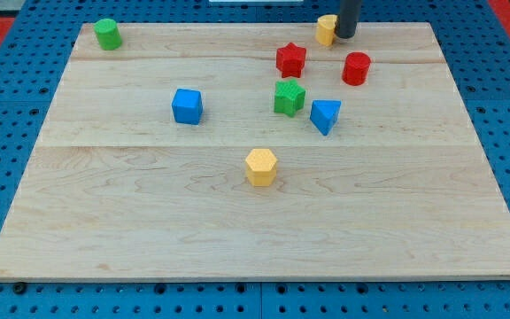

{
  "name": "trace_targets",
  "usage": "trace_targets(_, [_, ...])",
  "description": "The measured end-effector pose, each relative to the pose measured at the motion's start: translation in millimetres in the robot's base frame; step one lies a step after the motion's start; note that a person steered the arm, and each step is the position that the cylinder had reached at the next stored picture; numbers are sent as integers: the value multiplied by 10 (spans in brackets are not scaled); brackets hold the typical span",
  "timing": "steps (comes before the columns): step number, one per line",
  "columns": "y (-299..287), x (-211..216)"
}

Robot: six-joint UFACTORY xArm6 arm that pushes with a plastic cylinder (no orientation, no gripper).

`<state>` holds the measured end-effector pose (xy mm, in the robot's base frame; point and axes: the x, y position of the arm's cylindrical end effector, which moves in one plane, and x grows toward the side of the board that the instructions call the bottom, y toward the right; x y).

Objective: Move the yellow heart to the top center of the board

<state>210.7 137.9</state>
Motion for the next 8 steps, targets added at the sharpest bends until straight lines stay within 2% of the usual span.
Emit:
trace_targets(1, [116,-103])
trace_targets(5, [-1044,-103])
trace_targets(8, [-1135,-100])
